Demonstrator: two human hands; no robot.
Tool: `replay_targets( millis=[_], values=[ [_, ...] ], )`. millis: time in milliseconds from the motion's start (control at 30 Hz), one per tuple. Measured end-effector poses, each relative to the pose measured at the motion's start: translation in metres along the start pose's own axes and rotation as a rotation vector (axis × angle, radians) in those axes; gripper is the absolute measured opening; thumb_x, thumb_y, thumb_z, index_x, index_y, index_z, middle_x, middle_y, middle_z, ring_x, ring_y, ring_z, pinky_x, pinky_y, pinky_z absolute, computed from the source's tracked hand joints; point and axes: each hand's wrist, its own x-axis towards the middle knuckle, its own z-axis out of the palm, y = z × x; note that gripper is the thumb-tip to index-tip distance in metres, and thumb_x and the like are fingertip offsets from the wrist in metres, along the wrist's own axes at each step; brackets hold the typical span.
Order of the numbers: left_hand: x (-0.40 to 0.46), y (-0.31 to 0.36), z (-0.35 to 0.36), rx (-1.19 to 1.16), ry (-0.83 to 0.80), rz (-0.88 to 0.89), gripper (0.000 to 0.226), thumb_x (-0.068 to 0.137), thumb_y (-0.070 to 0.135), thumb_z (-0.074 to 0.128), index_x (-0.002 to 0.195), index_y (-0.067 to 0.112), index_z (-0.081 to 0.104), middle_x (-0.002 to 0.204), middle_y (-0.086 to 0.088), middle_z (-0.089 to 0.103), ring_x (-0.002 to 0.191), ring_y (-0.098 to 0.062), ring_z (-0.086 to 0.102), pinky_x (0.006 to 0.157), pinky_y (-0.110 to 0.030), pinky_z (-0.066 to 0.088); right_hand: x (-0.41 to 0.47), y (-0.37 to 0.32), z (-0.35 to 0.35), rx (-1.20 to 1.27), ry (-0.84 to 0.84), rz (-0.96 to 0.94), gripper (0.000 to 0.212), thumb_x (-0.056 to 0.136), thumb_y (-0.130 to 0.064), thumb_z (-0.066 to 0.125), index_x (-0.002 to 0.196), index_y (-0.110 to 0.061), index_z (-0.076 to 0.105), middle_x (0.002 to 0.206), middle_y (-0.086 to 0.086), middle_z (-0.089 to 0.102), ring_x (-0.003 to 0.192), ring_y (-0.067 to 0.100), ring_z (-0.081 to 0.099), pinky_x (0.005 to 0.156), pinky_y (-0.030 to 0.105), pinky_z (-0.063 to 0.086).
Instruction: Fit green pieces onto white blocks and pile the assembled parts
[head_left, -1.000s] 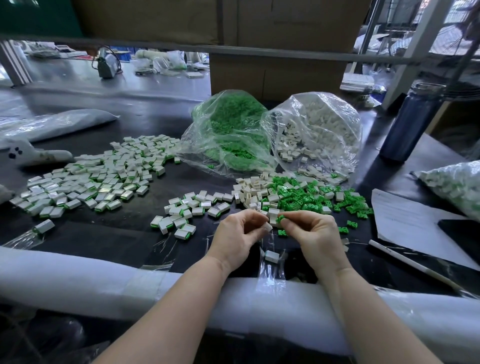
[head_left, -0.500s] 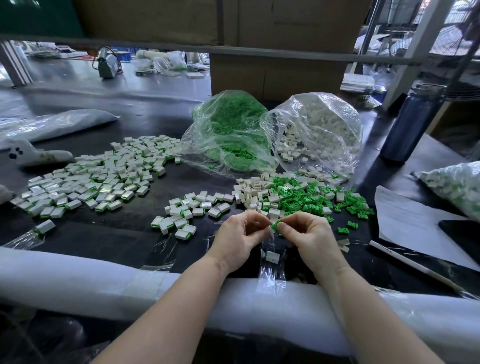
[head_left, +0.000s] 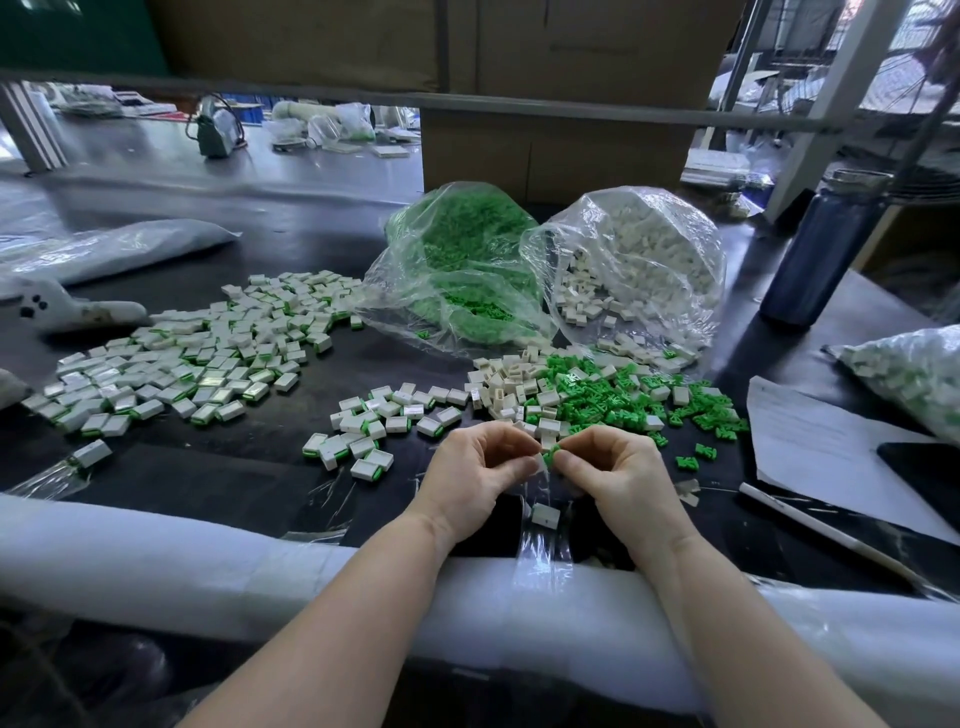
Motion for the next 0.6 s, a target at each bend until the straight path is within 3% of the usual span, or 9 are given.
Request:
replay_targets(
  millis=[300,600],
  values=[
    [0.0013,-0.0021,0.0006,0.017,-0.006,-0.018,0.020,0.078,0.003,0.069,0.078,0.023,0.066,0.077,0.008,0.068,0.076,-0.004,0.065,0.081,-0.024,0.054,-0.0001,0.0000,-0.0002,0.034,-0.001,0.013,0.019,0.079,-0.003,0.070,0.066,-0.016,0.068,0.060,0.000,0.065,0.055,0.008,0.056,0.055,0.022,0.049],
    [0.0016,-0.0027,0.0016,0.048,-0.028,-0.038,0.019,0.081,0.006,0.067,0.079,0.025,0.063,0.076,0.006,0.066,0.073,-0.006,0.064,0.070,-0.018,0.051,0.0001,0.0007,-0.0002,-0.012,0.001,0.007,0.015,0.080,-0.006,0.071,0.068,-0.014,0.067,0.063,0.005,0.065,0.053,0.007,0.054,0.055,0.022,0.048]
  ],
)
